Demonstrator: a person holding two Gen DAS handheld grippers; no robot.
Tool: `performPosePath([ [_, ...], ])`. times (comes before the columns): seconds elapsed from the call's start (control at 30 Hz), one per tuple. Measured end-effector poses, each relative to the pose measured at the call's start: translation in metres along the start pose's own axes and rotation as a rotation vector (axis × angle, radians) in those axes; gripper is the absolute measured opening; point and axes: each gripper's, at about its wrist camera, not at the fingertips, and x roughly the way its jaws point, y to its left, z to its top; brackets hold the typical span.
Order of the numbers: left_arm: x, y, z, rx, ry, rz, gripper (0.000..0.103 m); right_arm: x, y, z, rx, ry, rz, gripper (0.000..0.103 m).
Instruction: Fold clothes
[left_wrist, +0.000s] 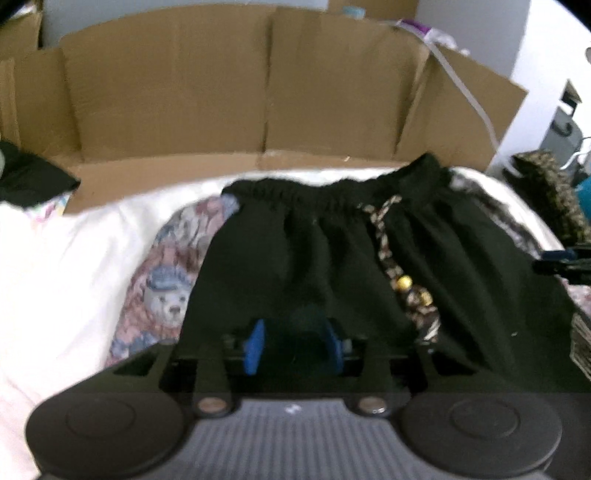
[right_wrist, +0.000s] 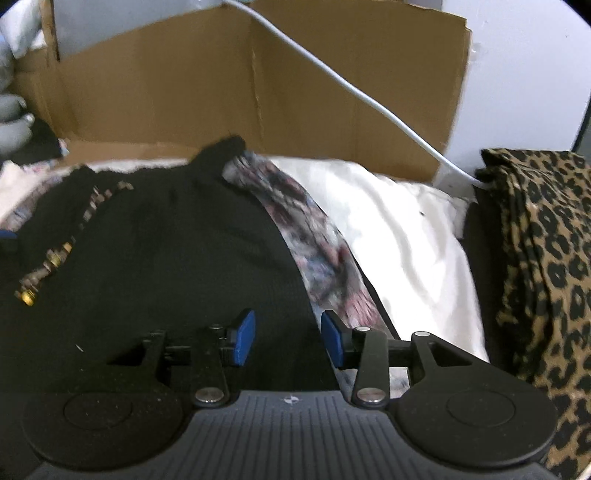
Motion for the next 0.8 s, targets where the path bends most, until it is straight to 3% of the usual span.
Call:
performPosePath([
  [0.2,-0.005,-0.002,-0.008,0.049,0.003,0.017,0.044,0.004,-0.014,-0.013,0.003,0.053,0.019,0.052],
  [0.33,-0.023,0.006,-0.010,0.038,0.012,-0.032,0.045,-0.004,-0.017,-0.010,0.024,0.060,0.009,0.051],
  [0.43,-0.028,0.009,-0.019,0.041,0.071,-0.042,0.051,-0.011,-0.016,-0.011,0.027,0.057,0.018,0.051],
  [0.6,-0.035,0.011,-0.033,0.063,0.138,-0.022,0.050,-0.020,-0.019,-0.024,0.055,0.090,0.017,0.051],
  [0.8,-0.051,0.009,-0.047,0.089,0.203,0.026,0.044,-0.035,-0.032,-0.046,0.085,0.131,0.011,0.051],
])
